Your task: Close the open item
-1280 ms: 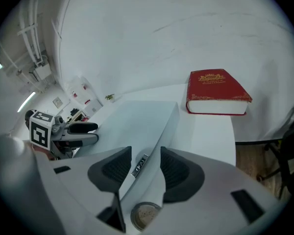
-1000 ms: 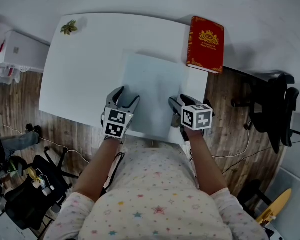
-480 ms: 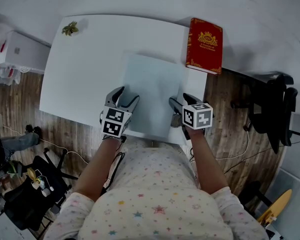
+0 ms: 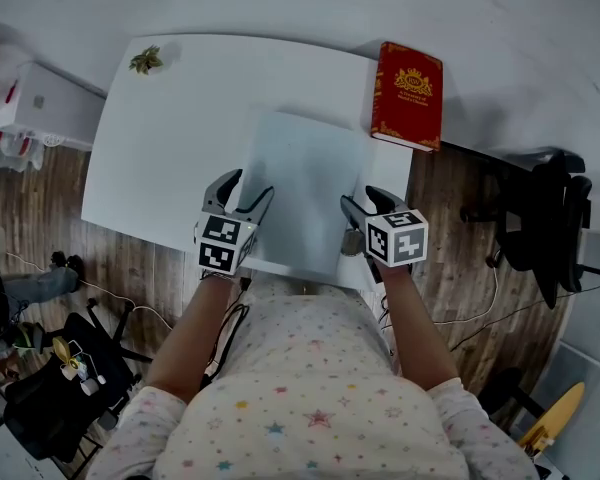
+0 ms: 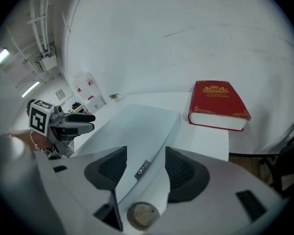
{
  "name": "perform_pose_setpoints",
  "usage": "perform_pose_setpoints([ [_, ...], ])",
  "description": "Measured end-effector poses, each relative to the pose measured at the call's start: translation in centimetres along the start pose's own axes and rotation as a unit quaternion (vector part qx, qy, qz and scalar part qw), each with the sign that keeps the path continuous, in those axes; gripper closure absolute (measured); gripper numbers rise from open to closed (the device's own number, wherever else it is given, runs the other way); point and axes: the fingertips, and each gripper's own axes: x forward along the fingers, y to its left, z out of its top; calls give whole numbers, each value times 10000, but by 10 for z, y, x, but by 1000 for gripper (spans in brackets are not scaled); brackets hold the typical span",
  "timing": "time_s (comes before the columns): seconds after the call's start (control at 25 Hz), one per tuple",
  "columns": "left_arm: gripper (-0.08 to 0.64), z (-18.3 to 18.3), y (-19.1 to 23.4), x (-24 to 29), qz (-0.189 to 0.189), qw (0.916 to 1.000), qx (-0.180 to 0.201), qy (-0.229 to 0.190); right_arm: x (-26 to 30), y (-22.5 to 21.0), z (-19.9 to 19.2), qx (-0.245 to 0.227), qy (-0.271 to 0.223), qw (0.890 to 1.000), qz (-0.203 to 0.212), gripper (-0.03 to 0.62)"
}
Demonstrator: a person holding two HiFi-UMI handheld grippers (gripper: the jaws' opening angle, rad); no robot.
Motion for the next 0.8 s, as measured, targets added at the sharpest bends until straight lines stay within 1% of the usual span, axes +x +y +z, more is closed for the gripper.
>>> perform_pose_setpoints([
  [0.28,287,14,-16,-5,-140,9997,5,-213,-15,10,20,-212,-348,9992,18,397],
  [0.52,297,29,-27,-12,-264,9985,-105,-468,-28,17,34,-386,-573,9976,5,476],
  [0.8,451,41,-38,-20,-494,9966,-203,-628,-41,22,44,-582,-809,9950,-85,557],
])
